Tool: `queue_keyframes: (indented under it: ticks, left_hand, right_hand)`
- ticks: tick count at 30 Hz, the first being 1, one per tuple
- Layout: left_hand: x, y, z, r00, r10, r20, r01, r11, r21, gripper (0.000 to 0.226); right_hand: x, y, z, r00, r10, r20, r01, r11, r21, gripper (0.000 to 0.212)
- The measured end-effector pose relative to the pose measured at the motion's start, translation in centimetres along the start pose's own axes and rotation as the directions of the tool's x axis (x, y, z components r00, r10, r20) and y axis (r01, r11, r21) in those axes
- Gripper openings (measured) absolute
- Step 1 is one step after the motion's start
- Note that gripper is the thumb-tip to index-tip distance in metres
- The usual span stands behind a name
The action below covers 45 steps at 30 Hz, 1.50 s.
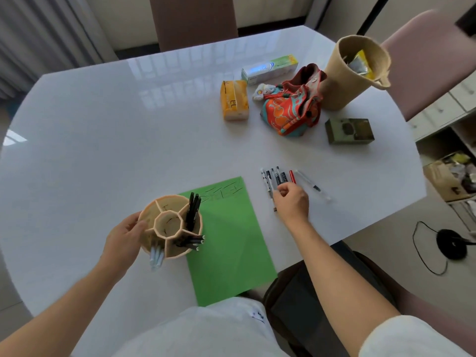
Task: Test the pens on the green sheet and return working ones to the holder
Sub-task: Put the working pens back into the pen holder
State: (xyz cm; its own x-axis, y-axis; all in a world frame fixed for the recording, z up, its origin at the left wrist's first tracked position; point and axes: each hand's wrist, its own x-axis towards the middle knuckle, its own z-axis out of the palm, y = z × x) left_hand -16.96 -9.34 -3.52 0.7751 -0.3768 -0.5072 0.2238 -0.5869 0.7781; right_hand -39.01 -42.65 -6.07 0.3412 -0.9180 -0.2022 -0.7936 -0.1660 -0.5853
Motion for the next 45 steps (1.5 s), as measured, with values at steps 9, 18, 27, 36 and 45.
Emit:
queue_keyframes:
  ticks: [9, 18, 27, 36, 45]
  left_hand:
    - [0.0, -0.6, -0.4, 1.000, -0.008, 0.024, 0.008, 1.000, 0.019, 0.023]
    - [0.1, -0.6, -0.3, 0.999, -0.014, 0.029, 0.013, 1.000, 0.021, 0.022]
    - [-0.1, -0.3, -0.2, 1.000, -0.011, 0.019, 0.011, 1.000, 0.016, 0.023]
    - [0.2, -0.9, -0.5, 0.999, -0.014, 0.045, 0.012, 0.999, 0.040, 0.023]
    - [0.2, -0.5, -0.2, 0.999, -0.019, 0.036, 0.019, 0.999, 0.027, 0.021]
  right_hand:
    - [0.5, -1.5, 1.2, 0.985, 0.044, 0.164, 0.033, 0.896, -0.444, 0.031]
    - [0.9, -1.2, 0.6, 0.986, 0.010, 0.168, 0.068, 0.889, -0.453, 0.034]
    - [2.3, 0.7, -0.2, 0.990, 0.042, 0.133, 0.009, 0.933, -0.361, 0.027]
    - [2.9, -0.2, -1.3, 0.994, 0.096, 0.058, -0.075, 0.957, -0.281, 0.032]
    - [4.2, 2.3, -2.2, 0.986, 0.127, 0.107, -0.071, 0.905, -0.420, 0.032]
